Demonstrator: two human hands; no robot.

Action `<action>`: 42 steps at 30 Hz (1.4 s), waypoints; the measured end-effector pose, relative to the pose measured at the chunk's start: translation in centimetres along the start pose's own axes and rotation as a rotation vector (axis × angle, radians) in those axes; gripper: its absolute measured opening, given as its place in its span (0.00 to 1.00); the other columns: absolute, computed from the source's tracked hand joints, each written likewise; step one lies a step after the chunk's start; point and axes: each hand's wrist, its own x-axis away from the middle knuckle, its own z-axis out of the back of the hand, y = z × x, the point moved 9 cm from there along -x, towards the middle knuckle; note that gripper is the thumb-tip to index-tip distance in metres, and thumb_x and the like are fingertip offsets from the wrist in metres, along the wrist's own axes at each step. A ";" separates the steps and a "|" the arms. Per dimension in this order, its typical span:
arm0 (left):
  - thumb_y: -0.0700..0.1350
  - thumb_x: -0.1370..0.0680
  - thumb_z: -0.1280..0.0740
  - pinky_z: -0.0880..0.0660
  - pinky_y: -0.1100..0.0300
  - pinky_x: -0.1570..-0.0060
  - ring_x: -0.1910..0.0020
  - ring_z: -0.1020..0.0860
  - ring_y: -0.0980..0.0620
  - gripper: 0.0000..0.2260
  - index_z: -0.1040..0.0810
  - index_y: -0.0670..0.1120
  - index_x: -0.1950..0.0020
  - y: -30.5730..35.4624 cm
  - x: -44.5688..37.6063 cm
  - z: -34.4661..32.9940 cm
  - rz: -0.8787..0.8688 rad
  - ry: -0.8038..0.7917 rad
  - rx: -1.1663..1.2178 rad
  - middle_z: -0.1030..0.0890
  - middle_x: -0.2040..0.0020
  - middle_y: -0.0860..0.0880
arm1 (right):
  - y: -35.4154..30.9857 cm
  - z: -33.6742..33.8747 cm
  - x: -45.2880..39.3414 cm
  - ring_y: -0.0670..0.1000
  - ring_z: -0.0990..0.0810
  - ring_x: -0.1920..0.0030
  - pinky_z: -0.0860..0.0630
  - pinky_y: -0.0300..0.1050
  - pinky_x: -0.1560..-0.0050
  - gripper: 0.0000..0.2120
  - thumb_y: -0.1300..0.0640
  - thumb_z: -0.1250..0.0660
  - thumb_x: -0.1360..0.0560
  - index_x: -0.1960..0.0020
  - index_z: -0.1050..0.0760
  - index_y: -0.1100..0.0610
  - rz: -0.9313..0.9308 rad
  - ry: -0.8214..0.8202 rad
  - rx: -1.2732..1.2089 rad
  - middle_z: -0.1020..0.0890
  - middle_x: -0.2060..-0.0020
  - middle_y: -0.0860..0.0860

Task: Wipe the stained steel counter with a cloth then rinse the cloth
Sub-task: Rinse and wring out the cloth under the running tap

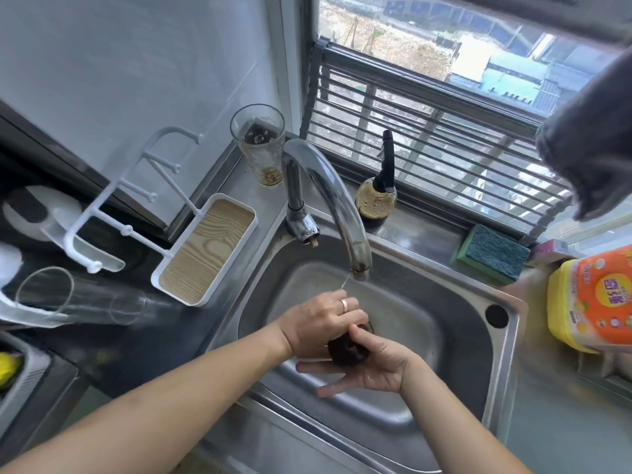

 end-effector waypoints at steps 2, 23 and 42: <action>0.37 0.21 0.33 0.23 0.52 0.59 0.63 0.25 0.46 0.04 0.19 0.43 0.52 -0.7 0.2 -0.7 0.035 -0.056 -0.061 0.22 0.59 0.46 | -0.1 -0.5 -0.5 0.63 0.31 0.24 0.26 0.64 0.31 0.28 0.52 0.34 0.18 0.24 0.33 0.66 -0.051 0.009 0.085 0.30 0.26 0.67; 0.42 0.28 0.34 0.19 0.49 0.54 0.51 0.17 0.38 0.11 0.20 0.47 0.47 -5.4 4.9 -6.2 0.844 -0.615 0.086 0.15 0.51 0.43 | -6.2 3.3 -0.5 0.61 0.17 0.47 0.27 0.48 0.57 0.19 0.49 0.28 0.33 0.44 0.25 0.52 -0.003 0.923 2.005 0.16 0.47 0.53; 0.48 0.28 0.33 0.23 0.48 0.60 0.58 0.20 0.42 0.09 0.33 0.51 0.56 -5.4 5.3 -3.9 0.879 -0.213 0.362 0.19 0.58 0.50 | -6.5 0.6 1.4 0.58 0.21 0.58 0.25 0.53 0.59 0.23 0.56 0.24 0.32 0.46 0.33 0.59 0.501 0.895 1.750 0.19 0.58 0.55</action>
